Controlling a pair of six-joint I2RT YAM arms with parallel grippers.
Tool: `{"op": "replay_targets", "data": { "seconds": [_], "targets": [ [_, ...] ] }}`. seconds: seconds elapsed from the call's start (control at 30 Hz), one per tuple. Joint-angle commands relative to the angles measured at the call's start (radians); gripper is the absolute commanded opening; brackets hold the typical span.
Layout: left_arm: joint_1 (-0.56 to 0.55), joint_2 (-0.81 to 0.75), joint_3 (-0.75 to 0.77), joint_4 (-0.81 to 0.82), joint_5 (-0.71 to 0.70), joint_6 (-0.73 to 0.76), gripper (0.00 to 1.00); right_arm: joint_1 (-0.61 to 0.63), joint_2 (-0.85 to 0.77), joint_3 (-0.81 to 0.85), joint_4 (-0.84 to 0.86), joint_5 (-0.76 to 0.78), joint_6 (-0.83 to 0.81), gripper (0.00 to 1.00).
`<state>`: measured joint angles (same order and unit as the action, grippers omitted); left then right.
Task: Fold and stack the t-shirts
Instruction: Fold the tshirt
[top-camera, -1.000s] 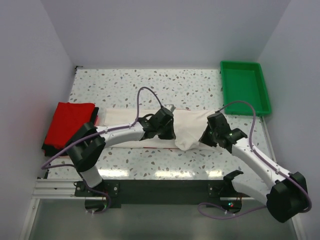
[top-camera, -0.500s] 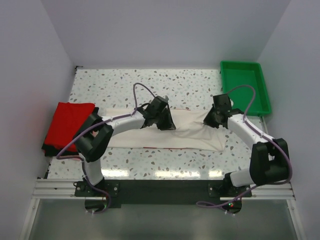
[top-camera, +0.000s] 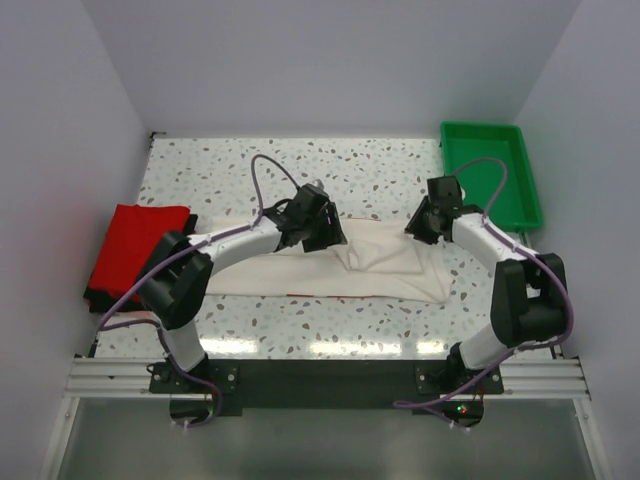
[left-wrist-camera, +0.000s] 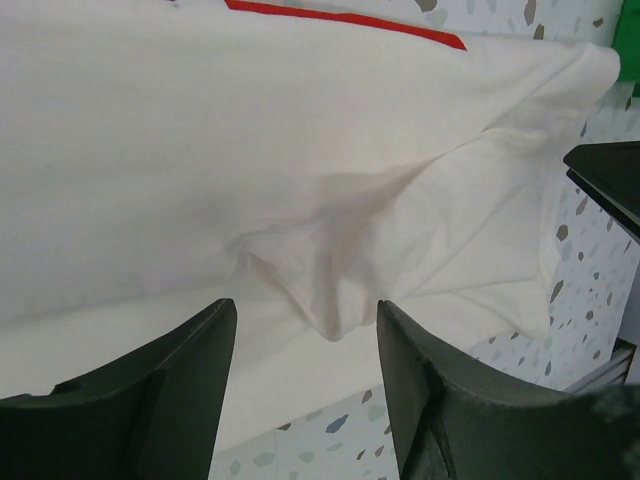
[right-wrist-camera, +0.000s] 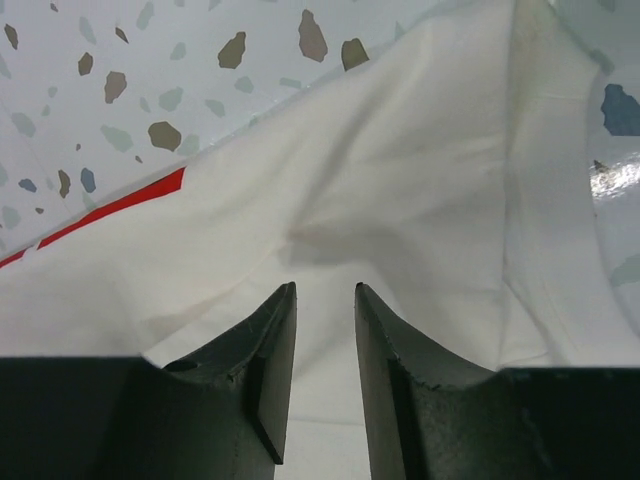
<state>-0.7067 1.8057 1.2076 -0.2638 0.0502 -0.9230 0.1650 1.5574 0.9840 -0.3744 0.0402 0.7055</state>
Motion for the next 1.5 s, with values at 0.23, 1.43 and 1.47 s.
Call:
{"op": "replay_targets", "data": {
  "seconds": [0.23,1.43,1.47],
  "targets": [
    [-0.048,-0.071,0.073,-0.075,-0.168,0.193,0.6,0.01,-0.111,-0.004,-0.005,0.035,-0.044,0.46],
    [-0.047,0.398,0.438,-0.048,-0.076,-0.06,0.41,0.079,0.861,0.963,-0.234,-0.039,-0.239,0.46],
    [-0.042,0.418,0.461,-0.035,-0.058,-0.057,0.42,0.079,0.897,1.087,-0.247,-0.063,-0.253,0.46]
  ]
}}
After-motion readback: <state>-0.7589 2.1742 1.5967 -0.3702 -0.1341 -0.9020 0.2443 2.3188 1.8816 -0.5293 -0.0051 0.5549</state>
